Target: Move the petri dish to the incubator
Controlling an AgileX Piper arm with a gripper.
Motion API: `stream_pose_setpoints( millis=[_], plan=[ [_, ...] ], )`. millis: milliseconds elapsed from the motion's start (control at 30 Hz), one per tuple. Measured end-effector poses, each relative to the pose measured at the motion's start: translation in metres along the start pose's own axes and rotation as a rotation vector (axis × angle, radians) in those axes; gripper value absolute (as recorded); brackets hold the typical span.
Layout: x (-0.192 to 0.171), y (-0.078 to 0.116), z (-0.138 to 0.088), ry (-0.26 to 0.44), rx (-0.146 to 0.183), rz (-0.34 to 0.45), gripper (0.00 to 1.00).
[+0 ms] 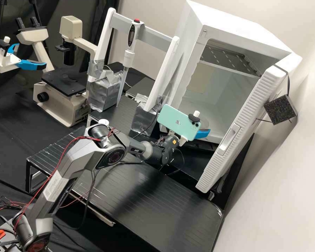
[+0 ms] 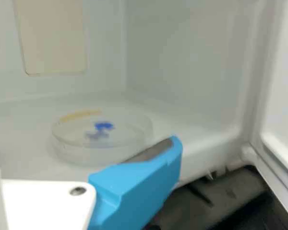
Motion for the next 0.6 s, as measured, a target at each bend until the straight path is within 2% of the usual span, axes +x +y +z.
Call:
stream_pose_setpoints(
  millis=[267, 467, 600],
  plan=[
    [-0.032, 0.021, 0.018, -0.014, 0.013, 0.061, 1.0],
    [-0.061, 0.025, 0.021, 0.038, 0.027, 0.103, 1.0],
    [-0.096, 0.025, 0.023, 0.066, 0.011, 0.141, 1.0]
  ],
)
